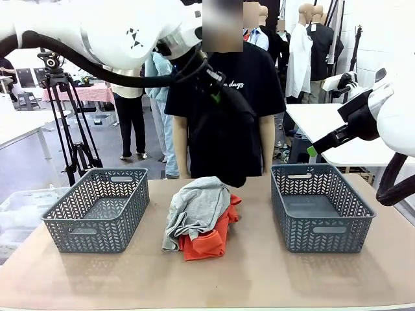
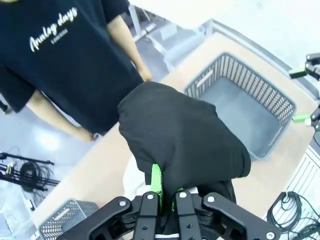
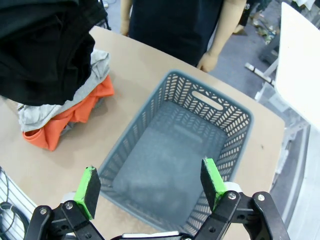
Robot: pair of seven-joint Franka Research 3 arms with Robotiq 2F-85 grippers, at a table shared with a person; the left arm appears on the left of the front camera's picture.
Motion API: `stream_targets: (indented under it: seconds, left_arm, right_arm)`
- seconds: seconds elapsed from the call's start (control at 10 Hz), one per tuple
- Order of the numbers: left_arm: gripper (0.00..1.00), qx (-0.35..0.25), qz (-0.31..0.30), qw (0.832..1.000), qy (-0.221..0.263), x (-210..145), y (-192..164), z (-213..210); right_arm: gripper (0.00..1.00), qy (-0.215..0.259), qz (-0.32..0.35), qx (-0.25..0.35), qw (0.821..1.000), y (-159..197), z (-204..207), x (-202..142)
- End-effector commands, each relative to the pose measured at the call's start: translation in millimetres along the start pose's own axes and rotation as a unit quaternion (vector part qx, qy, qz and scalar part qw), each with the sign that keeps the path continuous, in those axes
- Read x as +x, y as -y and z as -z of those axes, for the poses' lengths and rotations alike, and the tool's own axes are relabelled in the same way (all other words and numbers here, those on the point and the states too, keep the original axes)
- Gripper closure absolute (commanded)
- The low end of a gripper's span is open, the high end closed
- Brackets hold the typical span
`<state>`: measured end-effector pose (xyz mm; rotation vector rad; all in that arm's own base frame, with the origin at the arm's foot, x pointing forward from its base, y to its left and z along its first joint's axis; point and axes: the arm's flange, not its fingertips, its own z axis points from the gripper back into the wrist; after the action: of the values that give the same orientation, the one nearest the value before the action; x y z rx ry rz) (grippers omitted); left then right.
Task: Sort the tops and bottoms.
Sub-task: Lift clothes from the center of the table with your left hand, then sort the clothes according to human instructions.
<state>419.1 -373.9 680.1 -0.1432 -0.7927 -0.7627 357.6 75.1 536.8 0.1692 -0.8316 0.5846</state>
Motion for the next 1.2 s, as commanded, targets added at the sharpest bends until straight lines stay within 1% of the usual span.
stream_targets:
  seconds: [0.0,1.1]
  left_arm:
    - [1.00,-0.006,-0.005,1.000,-0.022,-4.6,-0.4,10.0]
    - [1.00,-0.006,-0.005,1.000,-0.022,-4.6,-0.4,10.0]
  right_arm:
    - [0.00,0.007,0.010,0.004,1.000,0.0,2.0,0.4]
    - [0.00,0.007,0.010,0.004,1.000,0.0,2.0,0.4]
